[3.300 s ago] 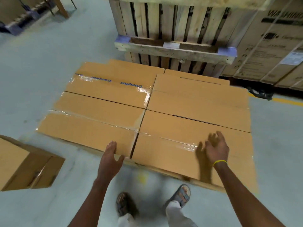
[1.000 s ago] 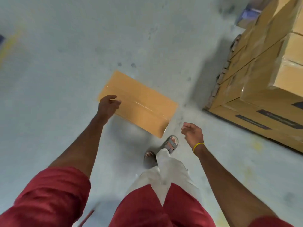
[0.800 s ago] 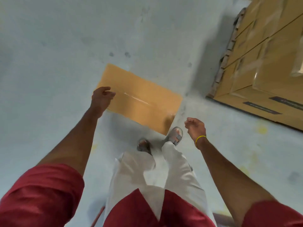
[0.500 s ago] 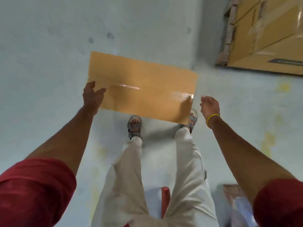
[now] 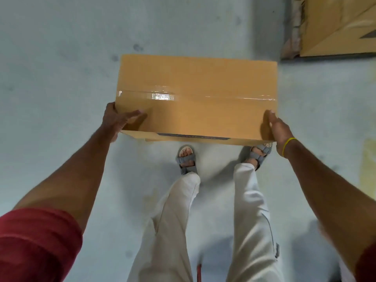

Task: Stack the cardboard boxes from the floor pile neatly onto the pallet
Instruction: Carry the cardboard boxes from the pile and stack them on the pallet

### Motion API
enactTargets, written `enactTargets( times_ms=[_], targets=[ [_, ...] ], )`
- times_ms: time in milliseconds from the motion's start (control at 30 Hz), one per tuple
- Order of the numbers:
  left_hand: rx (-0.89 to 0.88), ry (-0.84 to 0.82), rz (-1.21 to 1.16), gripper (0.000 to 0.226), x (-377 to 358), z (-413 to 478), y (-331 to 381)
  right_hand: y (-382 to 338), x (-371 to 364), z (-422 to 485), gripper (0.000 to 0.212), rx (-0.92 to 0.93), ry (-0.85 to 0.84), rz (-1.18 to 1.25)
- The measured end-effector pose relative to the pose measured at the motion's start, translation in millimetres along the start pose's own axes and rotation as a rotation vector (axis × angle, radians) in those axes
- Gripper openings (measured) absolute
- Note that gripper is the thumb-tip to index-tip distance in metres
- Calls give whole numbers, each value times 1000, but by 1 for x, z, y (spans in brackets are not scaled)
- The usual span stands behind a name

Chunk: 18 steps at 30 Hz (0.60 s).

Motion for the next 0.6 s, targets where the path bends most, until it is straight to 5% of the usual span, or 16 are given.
enactTargets(
  times_ms=[133, 200, 433, 600],
  targets=[
    [-171, -105, -44, 40, 45, -55, 89, -57, 54, -92, 47, 78, -71, 182],
    [-257, -112, -138, 26, 67, -92, 136, -87, 89, -138, 45, 141, -96, 295],
    [-594, -215, -355, 55, 109, -249, 302, -178, 218, -313, 73, 410, 119, 483],
    [-802, -161, -332, 58, 114, -344, 408, -210, 319, -401, 44, 525, 260, 556]
  ],
)
Point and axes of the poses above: each hand's wrist, its own z-axis towards the middle knuckle, its own x-axis out of the back of the hand, y = z × x, the point moved 7 cm from there along z, towards the middle knuckle, and after that the axes turned 1 degree about y, right-handed, at the moved point
